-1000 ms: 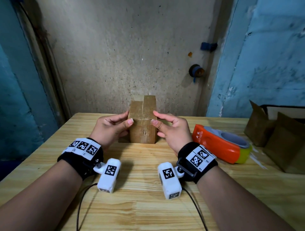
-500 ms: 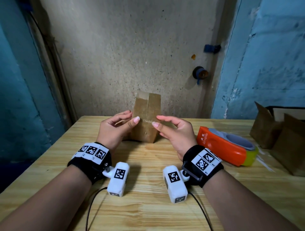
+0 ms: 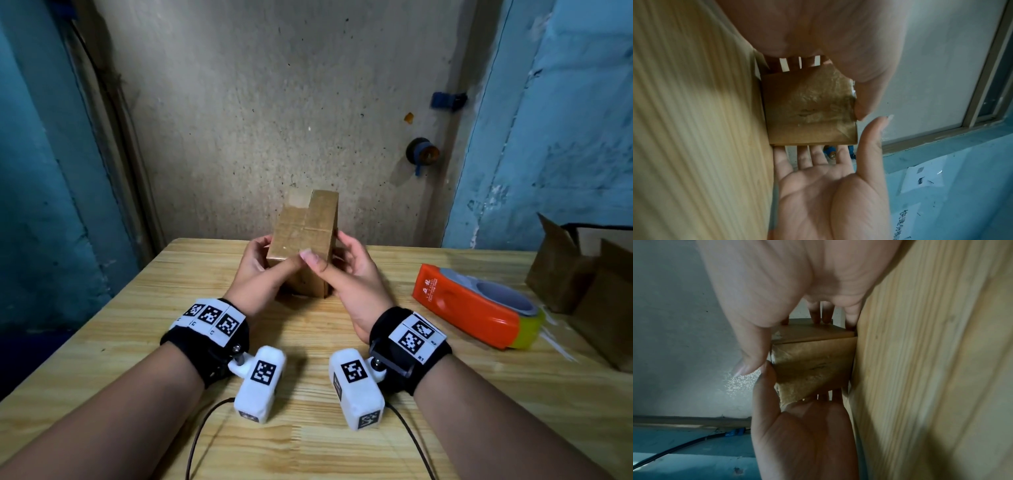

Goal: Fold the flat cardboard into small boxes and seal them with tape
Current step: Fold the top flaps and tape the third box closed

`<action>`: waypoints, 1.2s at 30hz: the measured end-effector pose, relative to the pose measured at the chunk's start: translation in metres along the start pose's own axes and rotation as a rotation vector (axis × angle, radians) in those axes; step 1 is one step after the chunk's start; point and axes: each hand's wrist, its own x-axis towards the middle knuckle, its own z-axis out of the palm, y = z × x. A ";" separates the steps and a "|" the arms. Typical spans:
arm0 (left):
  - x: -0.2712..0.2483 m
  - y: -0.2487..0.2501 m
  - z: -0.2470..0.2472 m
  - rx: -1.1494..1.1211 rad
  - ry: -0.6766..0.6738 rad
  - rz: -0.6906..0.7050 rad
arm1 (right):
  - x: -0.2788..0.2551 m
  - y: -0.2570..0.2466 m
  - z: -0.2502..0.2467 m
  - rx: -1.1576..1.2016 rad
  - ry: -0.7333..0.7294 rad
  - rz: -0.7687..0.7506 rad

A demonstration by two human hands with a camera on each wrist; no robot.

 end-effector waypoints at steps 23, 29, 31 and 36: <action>0.054 -0.037 0.023 0.076 -0.114 -0.135 | 0.006 -0.008 -0.006 0.187 0.144 0.024; 0.051 -0.037 0.025 0.095 -0.108 -0.084 | 0.010 0.001 -0.005 0.132 0.163 -0.008; 0.046 -0.027 0.028 0.043 -0.175 -0.031 | 0.010 -0.003 -0.005 0.102 0.159 -0.015; 0.041 -0.027 0.025 -0.149 -0.132 -0.099 | 0.007 -0.005 0.013 0.017 0.144 -0.025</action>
